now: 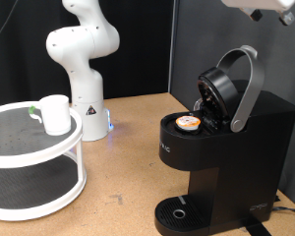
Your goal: Make a cup of coffee with the keurig machine
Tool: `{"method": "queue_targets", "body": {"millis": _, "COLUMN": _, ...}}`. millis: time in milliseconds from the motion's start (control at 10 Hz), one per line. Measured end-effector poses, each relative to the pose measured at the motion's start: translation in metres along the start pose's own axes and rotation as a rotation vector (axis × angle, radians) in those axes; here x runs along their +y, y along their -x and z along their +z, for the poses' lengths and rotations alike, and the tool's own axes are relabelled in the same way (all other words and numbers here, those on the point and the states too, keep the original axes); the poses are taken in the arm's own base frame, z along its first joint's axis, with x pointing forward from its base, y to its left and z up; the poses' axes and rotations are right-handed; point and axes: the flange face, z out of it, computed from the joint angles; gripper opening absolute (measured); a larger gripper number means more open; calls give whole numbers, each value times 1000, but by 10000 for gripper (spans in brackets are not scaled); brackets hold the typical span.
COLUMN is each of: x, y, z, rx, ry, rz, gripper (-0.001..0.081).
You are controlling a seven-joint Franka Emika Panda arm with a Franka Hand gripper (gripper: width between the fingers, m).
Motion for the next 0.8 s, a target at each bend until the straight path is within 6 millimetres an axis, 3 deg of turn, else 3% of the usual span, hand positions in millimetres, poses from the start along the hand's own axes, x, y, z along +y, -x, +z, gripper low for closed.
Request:
{"method": "queue_targets", "body": {"millis": 400, "x": -6, "y": -6, "z": 32, "rx": -50, "ry": -16, "rz": -1, "gripper": 788}}
{"method": "queue_targets", "body": {"millis": 600, "x": -6, "y": -6, "z": 42, "rx": -63, "ry": -22, "rz": -3, "gripper": 485}}
{"method": "queue_targets", "body": {"millis": 700, "x": -5, "y": -7, "z": 45, "rx": -68, "ry": -24, "rz": -2, "gripper": 485}}
{"method": "queue_targets", "body": {"millis": 800, "x": -5, "y": -6, "z": 47, "rx": -82, "ry": -29, "rz": -2, "gripper": 308}}
